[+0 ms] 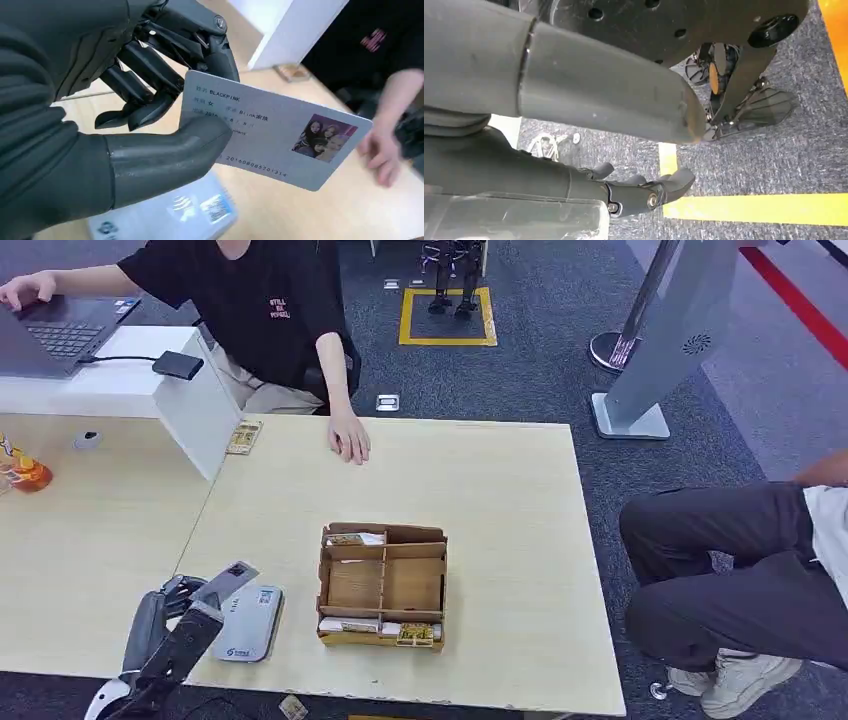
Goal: Pass the card to the sensor for recognition and then transmit it.
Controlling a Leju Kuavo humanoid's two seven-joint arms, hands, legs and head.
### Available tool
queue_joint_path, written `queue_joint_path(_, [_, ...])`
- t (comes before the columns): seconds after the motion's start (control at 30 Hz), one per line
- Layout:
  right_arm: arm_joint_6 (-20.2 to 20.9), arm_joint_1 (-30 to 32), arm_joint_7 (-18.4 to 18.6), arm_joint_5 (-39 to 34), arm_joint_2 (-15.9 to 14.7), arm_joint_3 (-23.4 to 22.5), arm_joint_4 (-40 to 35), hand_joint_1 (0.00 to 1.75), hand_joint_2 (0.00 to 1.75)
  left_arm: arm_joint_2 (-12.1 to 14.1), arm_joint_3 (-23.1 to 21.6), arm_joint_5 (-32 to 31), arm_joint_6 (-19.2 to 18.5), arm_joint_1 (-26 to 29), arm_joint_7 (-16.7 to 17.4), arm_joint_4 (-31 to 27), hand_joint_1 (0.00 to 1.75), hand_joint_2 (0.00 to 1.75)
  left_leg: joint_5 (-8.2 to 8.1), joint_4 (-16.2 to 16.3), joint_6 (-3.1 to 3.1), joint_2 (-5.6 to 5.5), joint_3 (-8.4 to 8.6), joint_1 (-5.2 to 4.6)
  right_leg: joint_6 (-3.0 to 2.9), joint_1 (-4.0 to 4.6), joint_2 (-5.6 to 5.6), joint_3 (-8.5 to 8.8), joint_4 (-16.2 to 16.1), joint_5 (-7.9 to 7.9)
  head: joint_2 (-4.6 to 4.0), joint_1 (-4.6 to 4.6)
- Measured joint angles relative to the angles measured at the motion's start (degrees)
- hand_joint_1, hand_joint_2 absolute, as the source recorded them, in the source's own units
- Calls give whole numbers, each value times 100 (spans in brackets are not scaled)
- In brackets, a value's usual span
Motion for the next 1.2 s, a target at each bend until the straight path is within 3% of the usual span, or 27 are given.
queue_joint_path(0.3, [-112, -38, -98, 101, 46, -59, 4, 0, 0, -457, -282, -540, 1161, -410, -376, -100, 175, 175, 0, 1, 0, 0, 1, 0, 0, 0, 0, -1, 0, 1, 0, -2])
queue_joint_path(0.6, [-376, -146, -249, 361, -26, -50, 349, 0, 0, -929, -555, -1800, 2346, -1291, -210, 523, 175, 175, 3, 4, 3, 0, 1, -1, 5, 0, 0, 0, 0, 7, 0, -2])
queue_joint_path(0.87, [-522, -257, -304, 560, -228, 53, 791, 0, 0, -1366, -461, -2945, 2515, -2220, -109, 1539, 175, 175, 5, 8, 5, 0, -2, -1, 7, 0, 0, 1, 0, 14, 0, -2])
queue_joint_path(0.97, [-562, -285, -308, 634, -295, 129, 927, 0, 0, -1573, -213, -3666, 2526, -2557, -142, 1891, 175, 175, 6, 10, 5, -2, -3, -1, 7, 0, -2, 1, 0, 15, 0, 0])
queue_joint_path(1.2, [-599, -351, -308, 758, -400, 284, 1136, 0, 0, -1952, 467, -4692, 2526, -3173, -286, 2548, 175, 175, 6, 11, 5, -1, -3, -1, 7, 0, 1, -1, 1, 15, 0, -2])
